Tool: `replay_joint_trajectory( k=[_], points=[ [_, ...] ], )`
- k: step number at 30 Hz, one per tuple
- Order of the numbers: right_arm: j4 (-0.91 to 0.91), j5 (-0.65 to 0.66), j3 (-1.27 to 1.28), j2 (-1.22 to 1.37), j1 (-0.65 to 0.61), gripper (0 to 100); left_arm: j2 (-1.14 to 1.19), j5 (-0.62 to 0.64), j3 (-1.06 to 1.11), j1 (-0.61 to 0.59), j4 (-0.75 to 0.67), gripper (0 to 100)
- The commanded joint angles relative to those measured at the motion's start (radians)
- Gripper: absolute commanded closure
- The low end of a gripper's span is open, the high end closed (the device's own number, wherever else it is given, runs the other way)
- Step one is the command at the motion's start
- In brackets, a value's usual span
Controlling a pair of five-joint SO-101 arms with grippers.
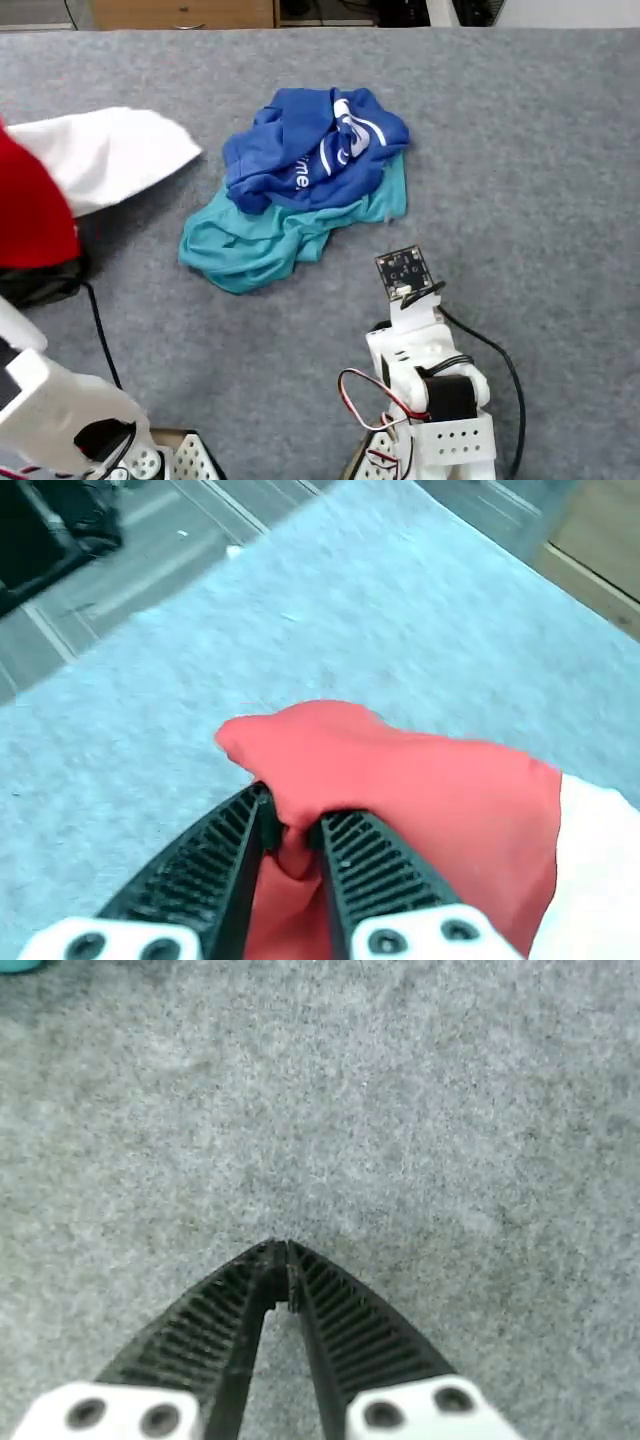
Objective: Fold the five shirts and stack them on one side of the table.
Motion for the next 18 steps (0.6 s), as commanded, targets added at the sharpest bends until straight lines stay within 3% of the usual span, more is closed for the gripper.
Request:
replay_joint_trajectory(
  k=[1,7,13,18],
  points=[
    [0.003,-0.002,0.001,-0.090,-0.012,99.3,-0.036,-0.003,-0.051,-0.068,-0.086,98],
    [0.003,-0.002,0.001,-0.088,-0.013,99.3,-0.024,-0.003,-0.048,-0.166,-0.167,98],
    [0.002,-0.002,0.001,-0.088,-0.013,99.3,0.015,-0.012,0.021,-0.167,-0.175,98],
    [0.002,-0.002,0.001,-0.088,-0.013,99.3,0.044,-0.089,0.028,-0.155,-0.169,85]
  ],
)
